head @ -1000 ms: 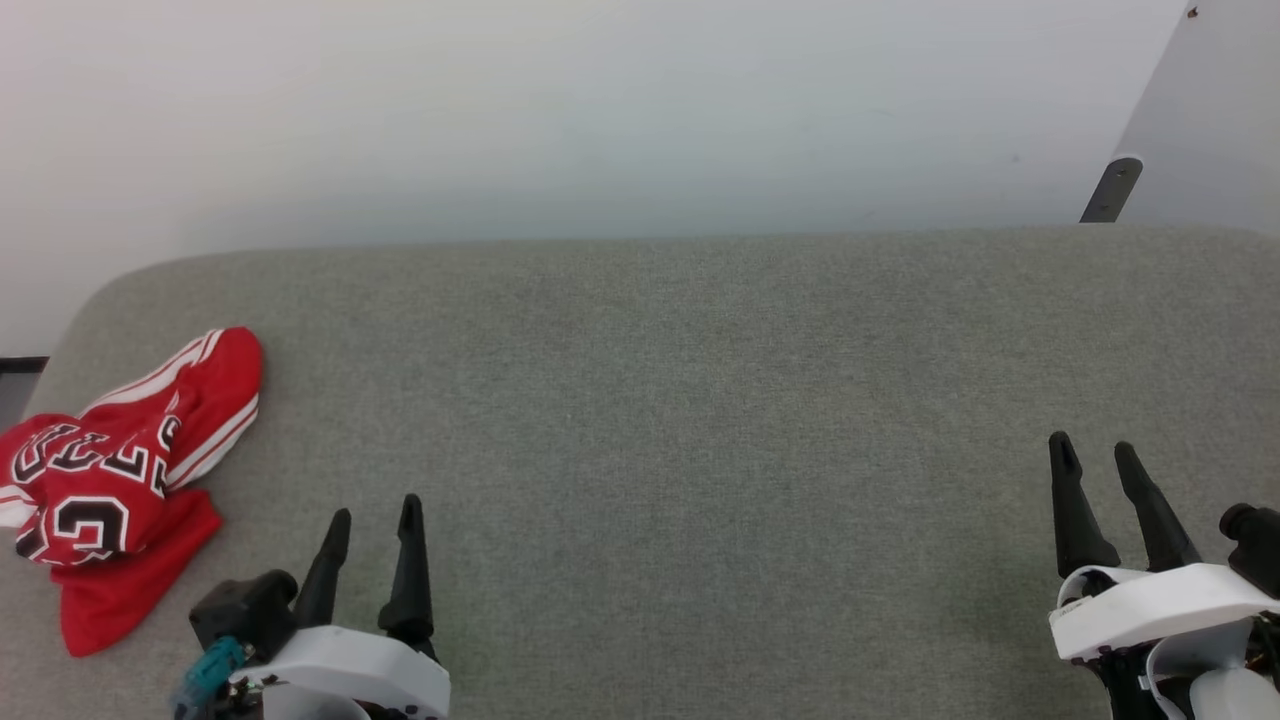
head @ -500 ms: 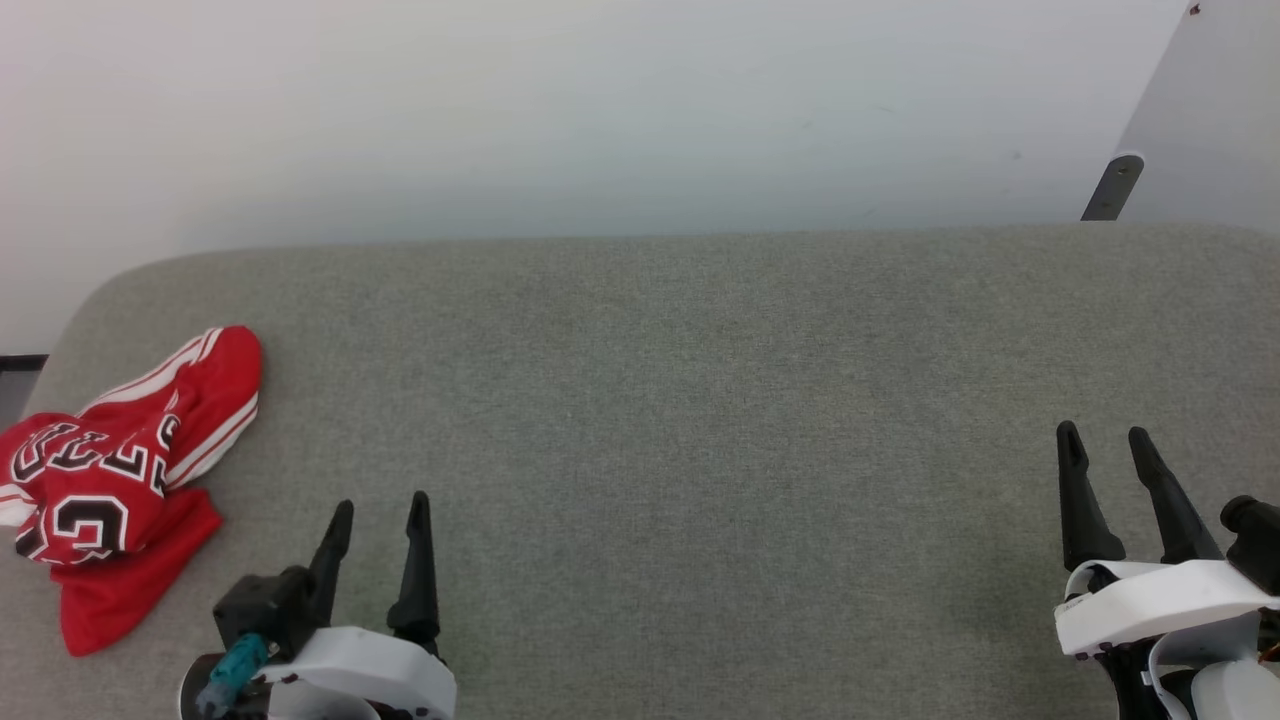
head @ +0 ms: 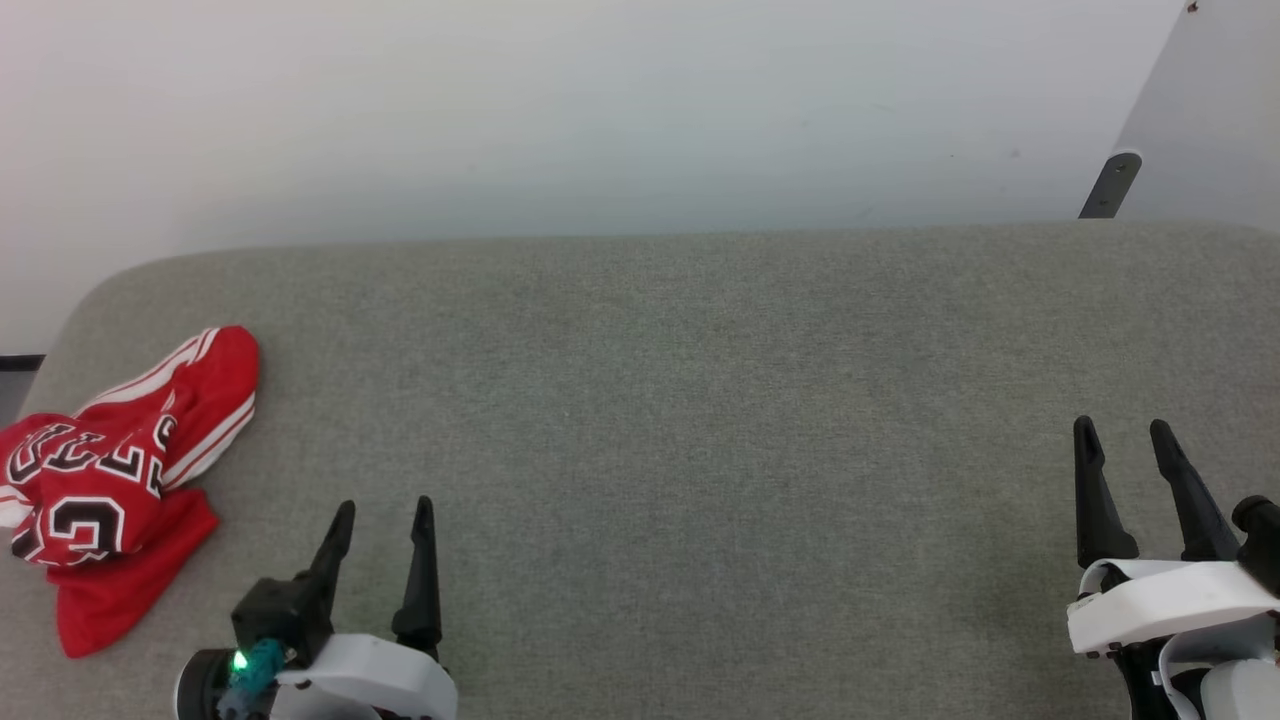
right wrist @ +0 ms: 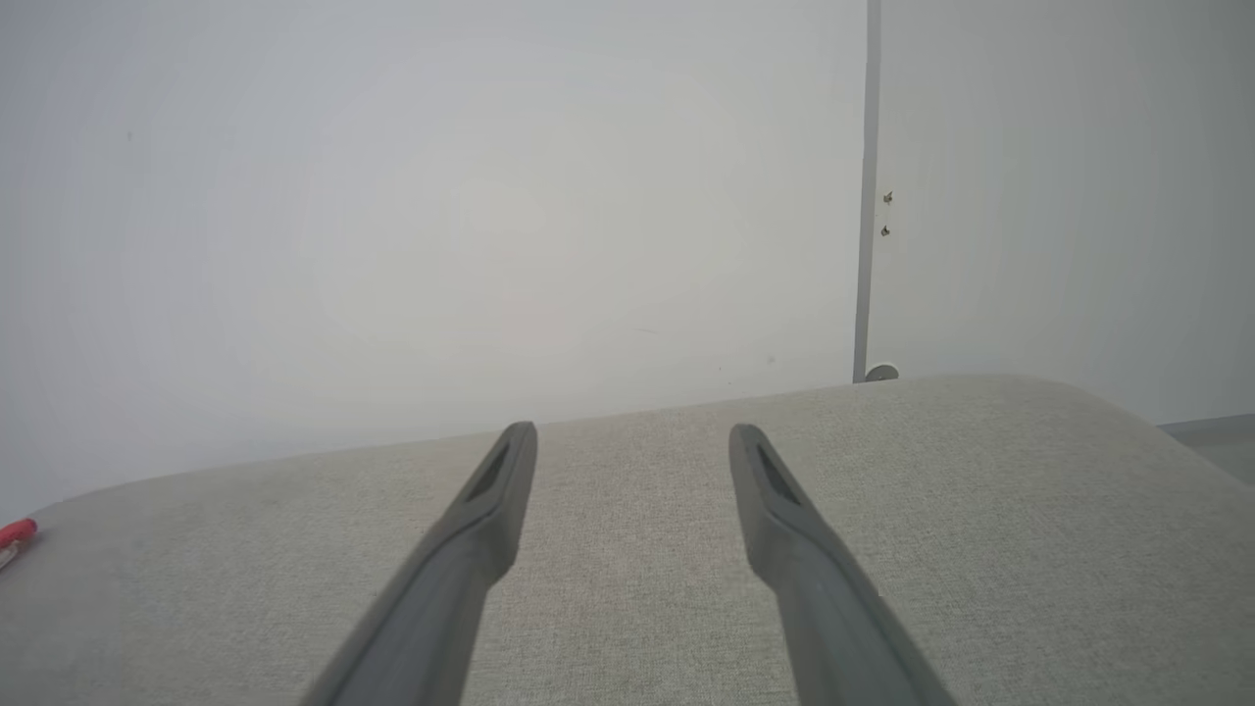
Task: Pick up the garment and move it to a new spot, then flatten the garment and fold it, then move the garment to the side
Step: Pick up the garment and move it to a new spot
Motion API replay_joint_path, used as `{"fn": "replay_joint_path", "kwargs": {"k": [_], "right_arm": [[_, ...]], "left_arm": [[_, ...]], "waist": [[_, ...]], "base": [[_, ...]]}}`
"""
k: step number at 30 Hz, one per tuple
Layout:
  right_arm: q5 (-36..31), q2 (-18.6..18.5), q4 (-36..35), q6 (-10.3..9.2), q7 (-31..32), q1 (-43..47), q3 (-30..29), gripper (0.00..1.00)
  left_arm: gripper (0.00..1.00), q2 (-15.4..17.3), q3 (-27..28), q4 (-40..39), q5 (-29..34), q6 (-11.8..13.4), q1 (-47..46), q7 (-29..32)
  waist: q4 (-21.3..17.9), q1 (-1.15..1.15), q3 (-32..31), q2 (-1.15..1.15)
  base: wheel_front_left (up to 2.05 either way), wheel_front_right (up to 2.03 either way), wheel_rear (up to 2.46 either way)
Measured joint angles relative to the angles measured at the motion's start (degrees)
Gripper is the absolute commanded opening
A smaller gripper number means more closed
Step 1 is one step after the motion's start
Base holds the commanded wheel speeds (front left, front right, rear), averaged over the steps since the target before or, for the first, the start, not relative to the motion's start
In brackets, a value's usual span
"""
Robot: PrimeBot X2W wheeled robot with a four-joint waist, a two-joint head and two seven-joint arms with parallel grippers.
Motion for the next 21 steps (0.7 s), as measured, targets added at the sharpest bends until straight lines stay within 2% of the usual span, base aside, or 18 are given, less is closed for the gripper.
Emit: {"fn": "replay_joint_path", "kwargs": {"k": [21], "right_arm": [[-5.76, 0.45, -0.59, 0.0, -1.85, 0.08, -1.13, 1.0]], "left_arm": [[1.0, -0.88, 1.57, 1.29, 5.65, -1.6, -0.29, -1.96]], "waist": [[-0.44, 0.0, 0.14, 0.0]], "base": [[0.0, 0.0, 0.0]]}}
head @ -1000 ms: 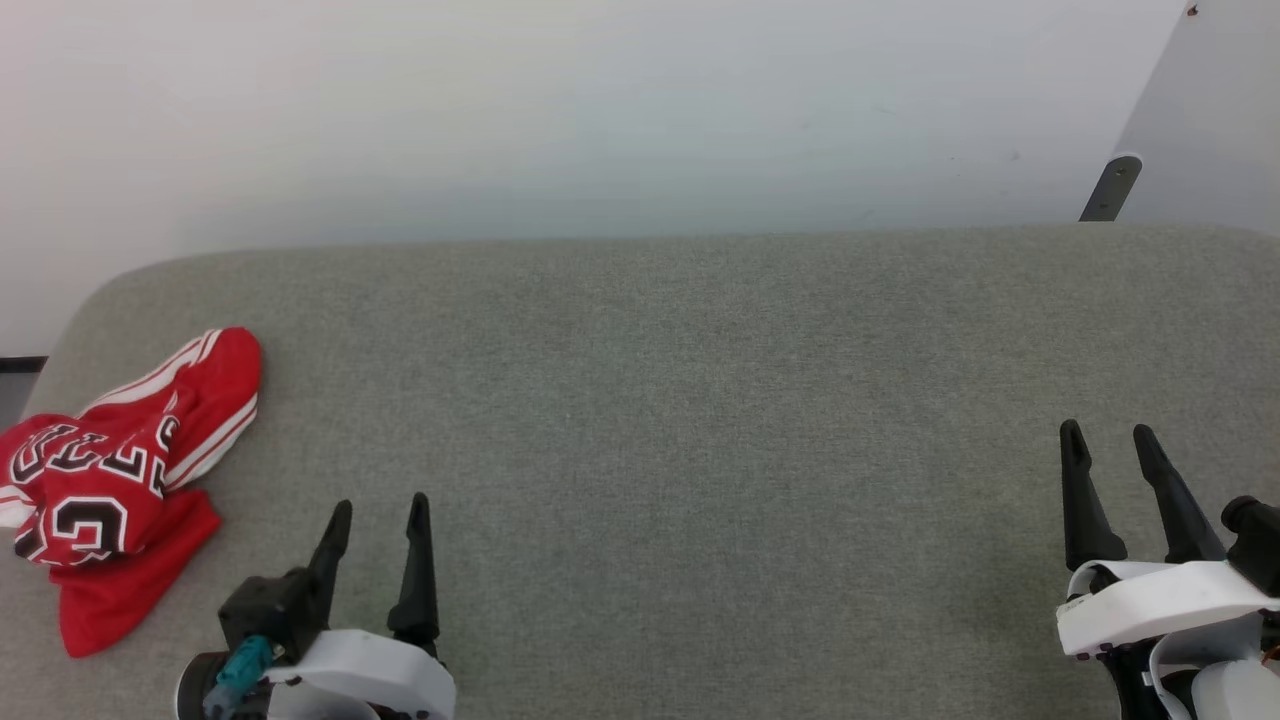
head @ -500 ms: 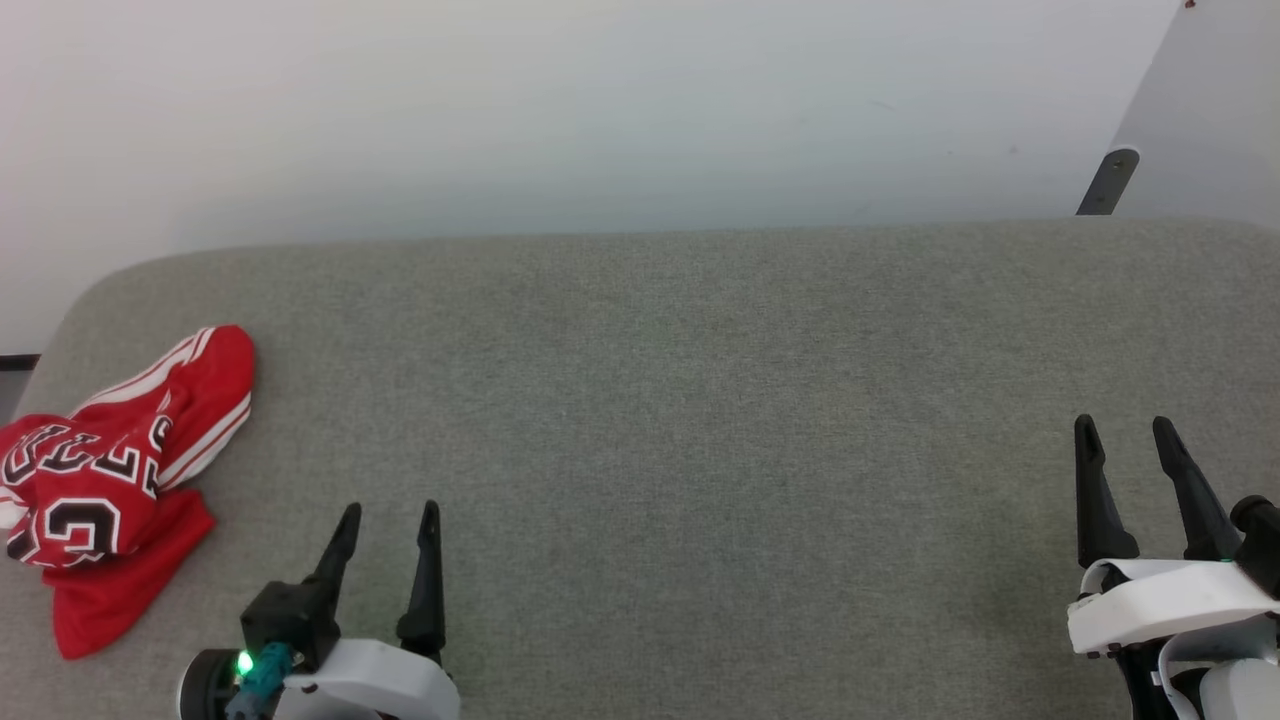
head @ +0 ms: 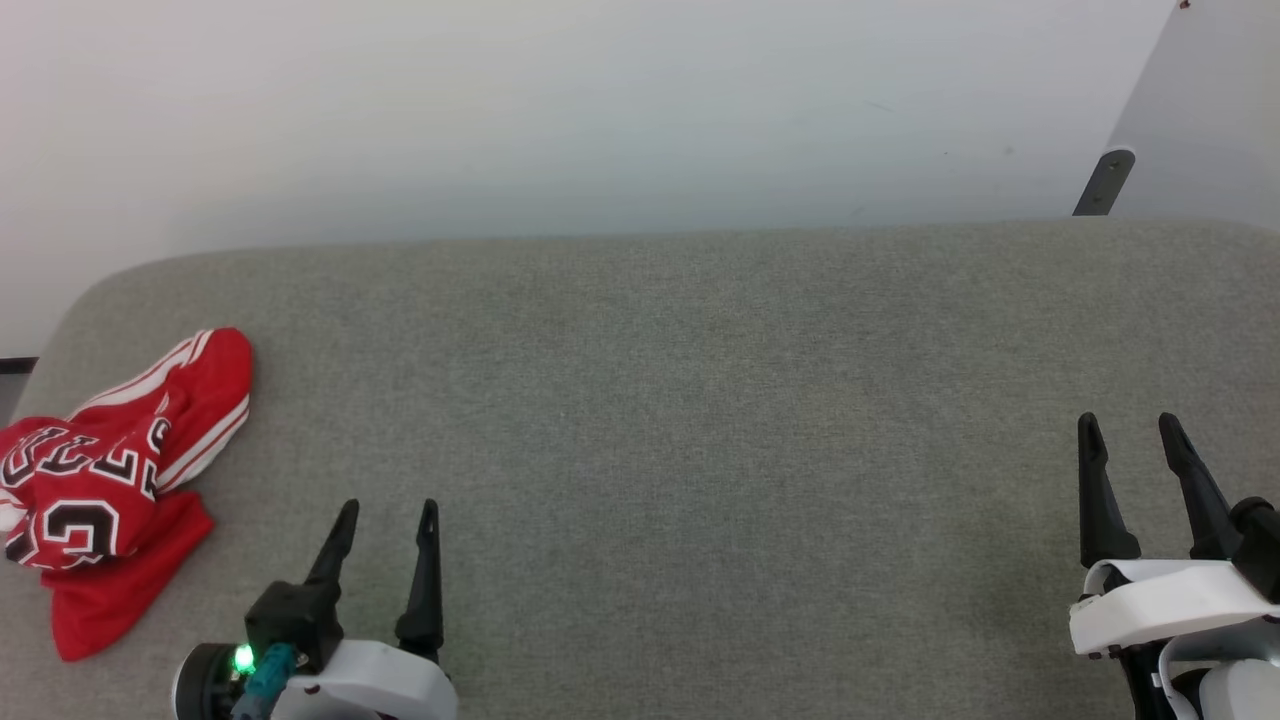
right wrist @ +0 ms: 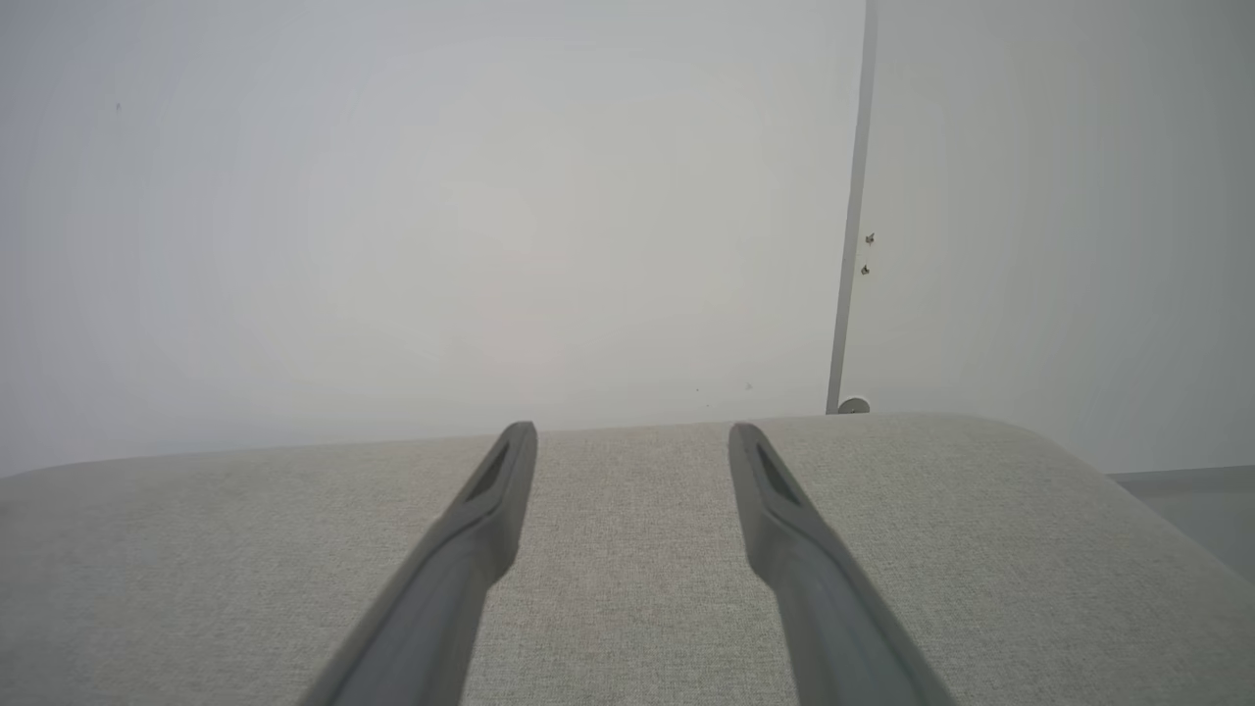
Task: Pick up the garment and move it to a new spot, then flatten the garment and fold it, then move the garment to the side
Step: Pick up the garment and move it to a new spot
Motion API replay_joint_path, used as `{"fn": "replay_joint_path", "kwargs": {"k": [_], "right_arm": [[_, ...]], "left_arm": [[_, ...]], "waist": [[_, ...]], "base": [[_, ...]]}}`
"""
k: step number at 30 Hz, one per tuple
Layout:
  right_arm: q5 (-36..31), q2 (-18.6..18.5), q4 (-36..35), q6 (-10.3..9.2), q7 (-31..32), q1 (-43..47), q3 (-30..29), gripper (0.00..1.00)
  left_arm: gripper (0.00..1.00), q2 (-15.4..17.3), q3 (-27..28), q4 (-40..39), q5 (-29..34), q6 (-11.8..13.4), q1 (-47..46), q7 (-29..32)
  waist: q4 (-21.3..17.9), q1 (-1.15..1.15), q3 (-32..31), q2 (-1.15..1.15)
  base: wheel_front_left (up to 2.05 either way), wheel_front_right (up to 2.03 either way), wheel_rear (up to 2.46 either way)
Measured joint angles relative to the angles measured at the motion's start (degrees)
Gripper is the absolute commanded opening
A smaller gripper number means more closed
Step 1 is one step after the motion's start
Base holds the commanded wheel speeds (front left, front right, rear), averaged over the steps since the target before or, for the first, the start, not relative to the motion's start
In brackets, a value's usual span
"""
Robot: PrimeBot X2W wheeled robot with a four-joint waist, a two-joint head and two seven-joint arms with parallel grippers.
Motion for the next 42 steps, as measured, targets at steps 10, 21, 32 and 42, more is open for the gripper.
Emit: {"fn": "replay_joint_path", "kwargs": {"k": [10, 21, 32, 42], "right_arm": [[0.89, 0.31, -0.1, 0.0, -0.13, 0.52, -0.56, 1.0], [1.57, 0.65, 0.19, 0.0, -0.13, 2.0, 1.11, 1.0], [1.93, 0.88, 1.15, 0.0, -0.13, 2.53, 3.33, 1.0], [3.11, 0.31, 3.6, 0.01, -0.13, -2.27, 11.23, 1.0]], "left_arm": [[1.0, -0.31, 0.09, 0.73, 0.26, -0.6, 0.01, 0.0], [1.0, -0.78, -0.58, 1.42, 0.23, -0.66, 0.11, 0.0], [1.0, -0.99, -0.41, 0.73, -0.65, 0.74, 1.91, -0.01], [1.0, -1.0, 1.68, -2.77, -4.47, 3.76, 4.77, -0.01]], "waist": [[1.19, 0.0, -0.51, 0.0], [6.88, 0.0, -0.97, 0.0], [17.7, 0.0, -1.9, 0.0], [27.85, 0.0, -1.89, 0.0]], "base": [[0.0, 0.0, 0.0], [0.0, 0.0, 0.0], [0.0, 0.0, 0.0], [0.0, 0.0, 0.0]]}}
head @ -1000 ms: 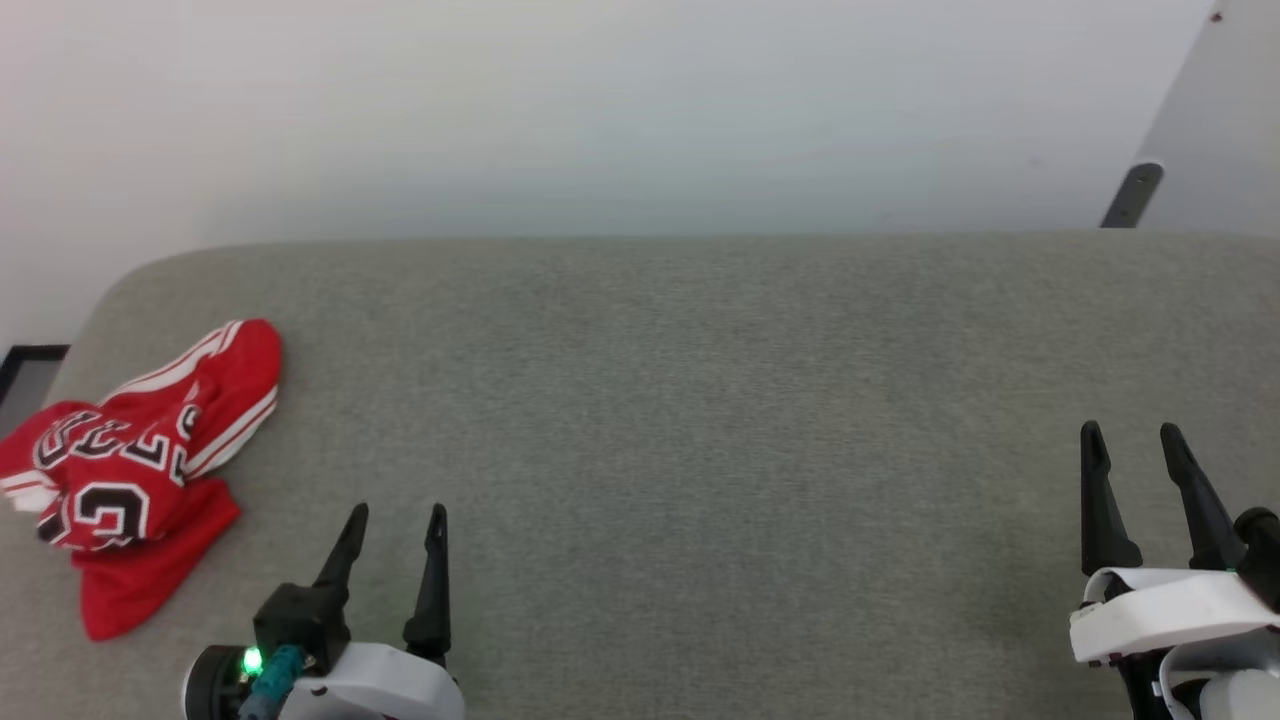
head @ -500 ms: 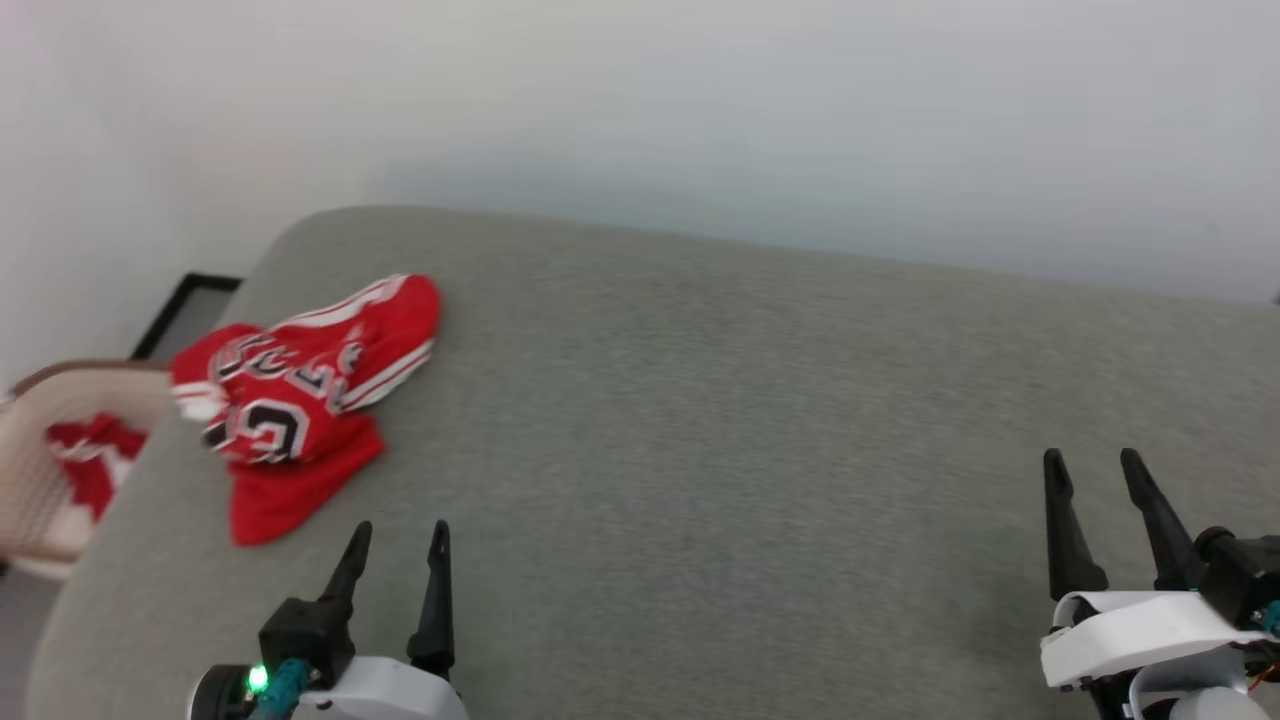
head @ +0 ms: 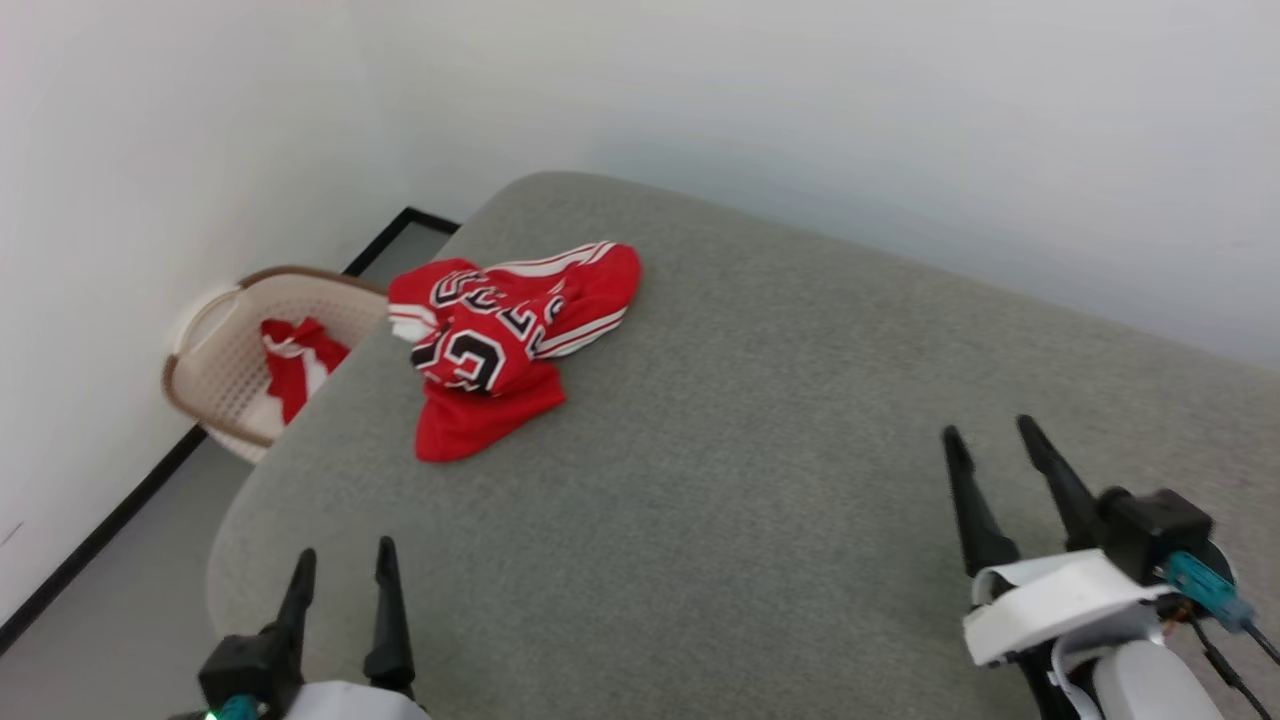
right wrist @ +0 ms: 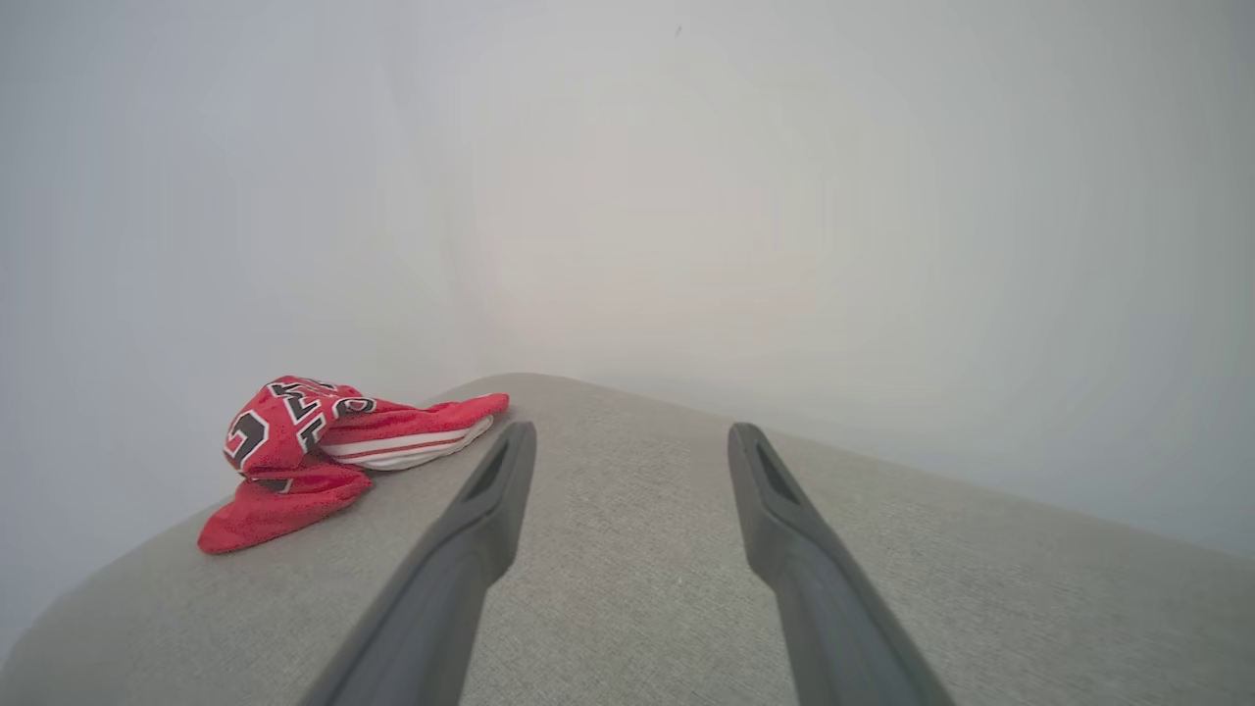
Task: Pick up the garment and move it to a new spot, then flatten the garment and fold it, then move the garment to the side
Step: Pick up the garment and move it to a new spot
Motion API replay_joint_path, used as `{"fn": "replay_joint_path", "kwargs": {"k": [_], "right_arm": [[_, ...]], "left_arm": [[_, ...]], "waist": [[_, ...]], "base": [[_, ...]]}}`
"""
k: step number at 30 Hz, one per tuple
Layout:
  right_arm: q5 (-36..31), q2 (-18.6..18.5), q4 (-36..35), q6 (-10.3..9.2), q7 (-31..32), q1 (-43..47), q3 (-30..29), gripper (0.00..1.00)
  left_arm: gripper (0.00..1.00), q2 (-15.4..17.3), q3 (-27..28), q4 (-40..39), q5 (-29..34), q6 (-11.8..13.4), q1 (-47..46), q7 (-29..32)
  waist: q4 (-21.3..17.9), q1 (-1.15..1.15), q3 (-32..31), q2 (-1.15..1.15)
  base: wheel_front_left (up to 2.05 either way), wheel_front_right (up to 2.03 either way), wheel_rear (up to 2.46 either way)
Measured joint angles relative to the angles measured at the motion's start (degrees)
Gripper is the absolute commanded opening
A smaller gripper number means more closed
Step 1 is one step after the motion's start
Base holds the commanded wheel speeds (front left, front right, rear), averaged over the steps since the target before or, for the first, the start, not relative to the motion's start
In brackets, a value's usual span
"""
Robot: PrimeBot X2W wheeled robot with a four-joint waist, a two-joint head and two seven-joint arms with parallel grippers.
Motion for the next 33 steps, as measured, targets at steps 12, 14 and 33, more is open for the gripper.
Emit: {"fn": "replay_joint_path", "kwargs": {"k": [12, 14, 33], "right_arm": [[3.64, -2.27, 5.3, 0.0, 0.0, -8.04, 9.46, 1.0], [4.11, -2.21, 5.24, 0.0, 0.0, -7.92, 8.67, 1.0], [1.82, -0.77, -1.0, 0.03, 0.0, -4.85, 6.86, 1.0]], "left_arm": [[1.0, -0.07, 0.33, -5.27, -4.98, 3.34, 3.2, 0.0], [1.0, -0.08, 0.01, -4.69, -4.66, 2.44, 2.97, 0.0], [1.0, 10.92, 1.59, 14.22, -4.24, -5.71, -22.86, 0.01]], "waist": [[3.29, 0.0, 3.96, 0.0], [3.21, 0.0, 3.82, 0.0], [-6.44, 0.0, 2.36, 0.0]], "base": [[0.0, 0.0, 0.0], [0.0, 0.0, 0.0], [0.0, 0.0, 0.0]]}}
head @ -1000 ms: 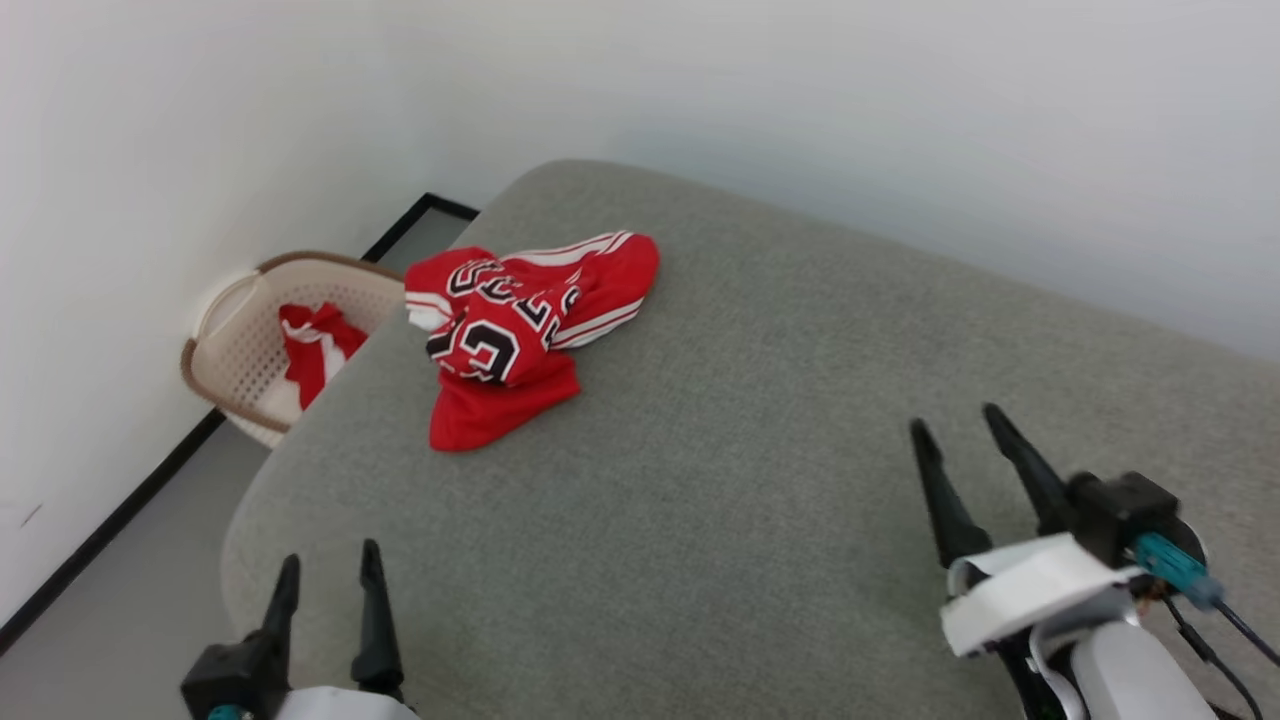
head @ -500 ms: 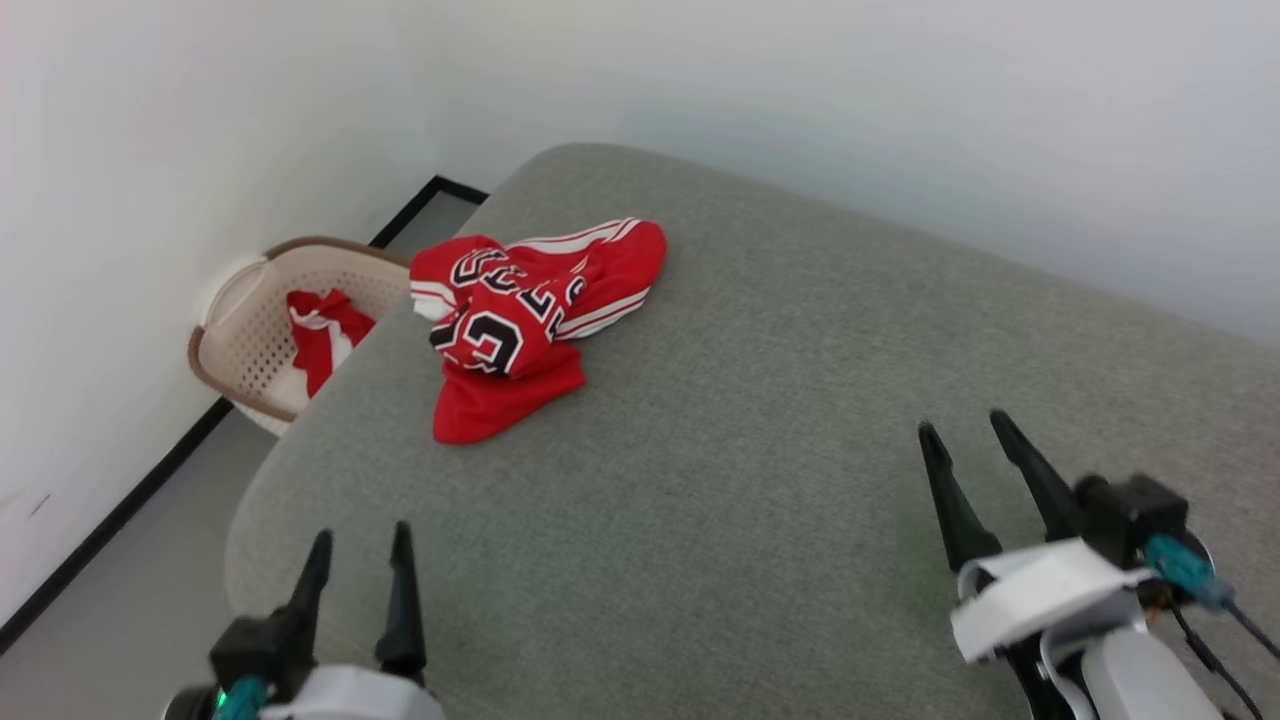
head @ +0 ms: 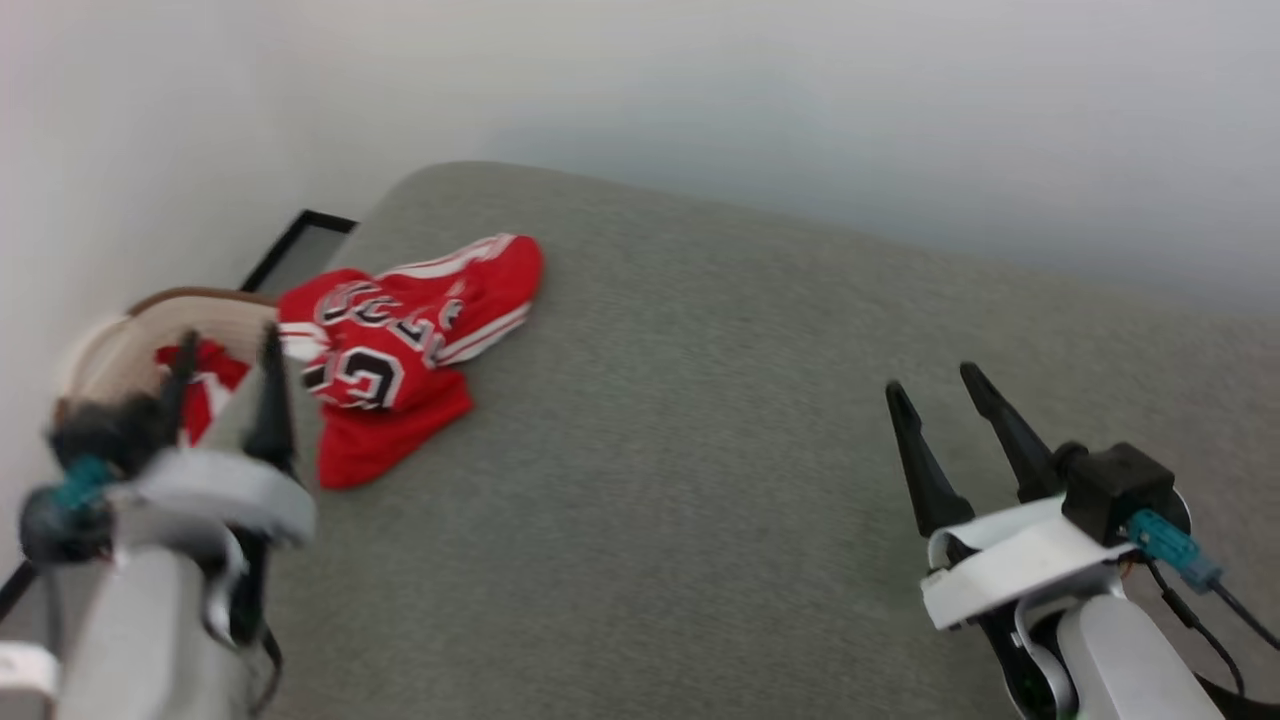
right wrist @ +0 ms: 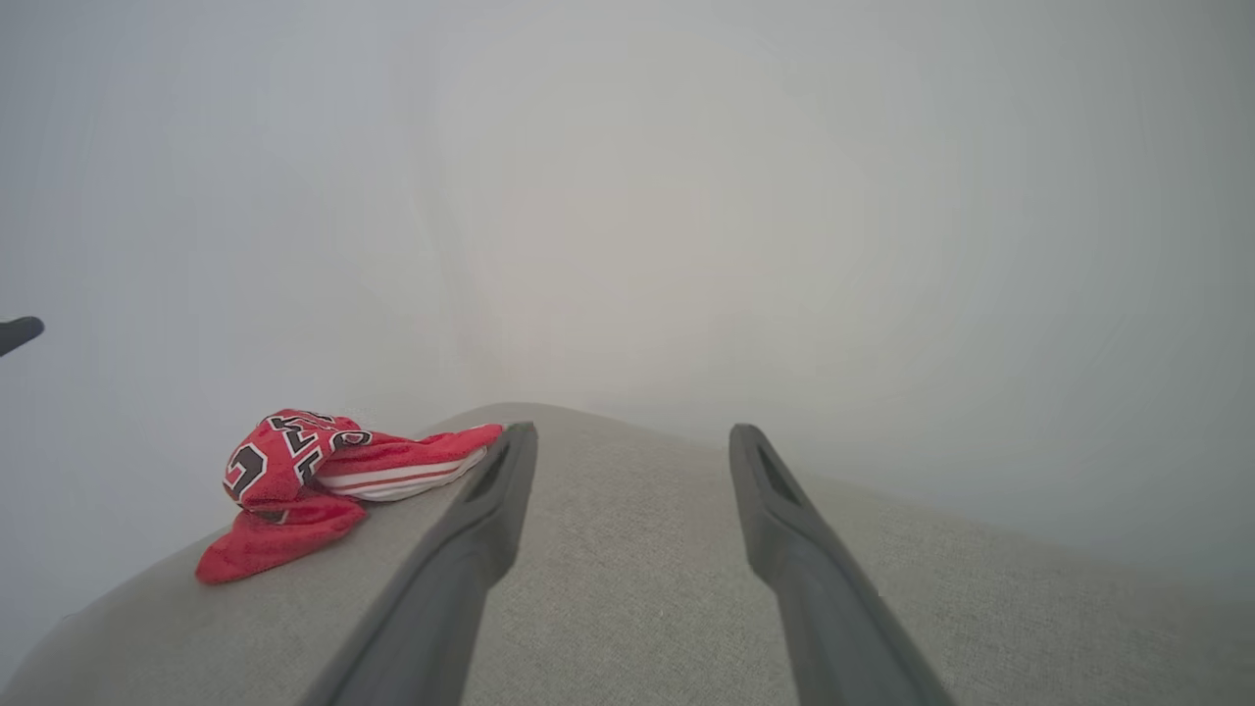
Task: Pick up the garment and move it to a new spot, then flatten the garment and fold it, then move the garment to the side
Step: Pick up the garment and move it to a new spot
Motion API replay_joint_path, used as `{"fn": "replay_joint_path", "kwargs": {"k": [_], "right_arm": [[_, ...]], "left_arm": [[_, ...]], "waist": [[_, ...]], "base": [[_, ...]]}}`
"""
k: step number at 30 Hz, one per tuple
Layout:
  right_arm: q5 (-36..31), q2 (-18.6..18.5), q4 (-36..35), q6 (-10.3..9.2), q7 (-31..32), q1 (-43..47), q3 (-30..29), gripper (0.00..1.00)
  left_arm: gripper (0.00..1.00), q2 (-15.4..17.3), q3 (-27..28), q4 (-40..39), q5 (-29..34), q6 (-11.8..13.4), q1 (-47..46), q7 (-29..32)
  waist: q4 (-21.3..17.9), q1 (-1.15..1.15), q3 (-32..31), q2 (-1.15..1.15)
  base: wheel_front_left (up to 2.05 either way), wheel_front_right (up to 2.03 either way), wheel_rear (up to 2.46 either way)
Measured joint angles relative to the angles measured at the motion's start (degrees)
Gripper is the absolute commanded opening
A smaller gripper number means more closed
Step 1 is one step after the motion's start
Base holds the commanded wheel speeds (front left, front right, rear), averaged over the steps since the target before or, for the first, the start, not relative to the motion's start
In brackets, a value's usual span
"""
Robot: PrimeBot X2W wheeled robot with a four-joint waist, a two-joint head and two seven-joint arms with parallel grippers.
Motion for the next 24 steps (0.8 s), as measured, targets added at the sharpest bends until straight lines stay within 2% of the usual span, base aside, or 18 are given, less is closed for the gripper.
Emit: {"fn": "replay_joint_path", "kwargs": {"k": [2, 5, 9, 11, 16, 24], "right_arm": [[0.01, 0.58, -0.48, 0.0, 0.0, -0.88, 0.18, 1.0], [0.26, 1.34, -1.04, 0.0, 0.0, -1.73, 0.85, 1.0], [0.4, 1.29, -0.88, 0.0, 0.0, -1.82, 2.15, 1.0], [0.59, 1.11, -0.97, 0.0, 0.01, -1.9, 2.57, 1.0], [0.9, 0.45, -1.19, 0.0, 0.0, -2.71, 2.76, 1.0], [1.1, 0.27, -2.94, 0.0, 0.0, -5.56, 4.71, 1.0]], "left_arm": [[1.0, 1.59, 0.43, 3.77, -4.63, -0.07, -4.2, 1.22], [1.0, 5.83, -2.43, 8.21, -9.79, -0.26, -9.28, 5.42], [1.0, 11.38, -4.48, 14.79, -18.56, -0.31, -14.22, 15.1], [1.0, 13.56, -5.79, 17.69, -20.94, -0.31, -16.47, 20.25], [1.0, 17.26, -7.84, 26.58, -22.8, -0.38, -19.76, 31.05], [1.0, 20.0, -8.11, 35.52, -21.78, 4.15, -24.66, 33.27]], "waist": [[-1.74, 0.0, 1.03, 0.0], [-4.77, 0.0, 2.96, 0.0], [-9.65, 0.0, 6.05, 0.0], [-12.07, 0.0, 7.64, 0.0], [-17.32, 0.0, 11.19, 0.0], [-23.36, 0.0, 16.61, 0.0]], "base": [[0.0, 0.0, 0.0], [0.0, 0.0, 0.0], [0.0, 0.0, 0.0], [0.0, 0.0, 0.0], [0.0, 0.0, 0.0], [0.0, 0.0, 0.0]]}}
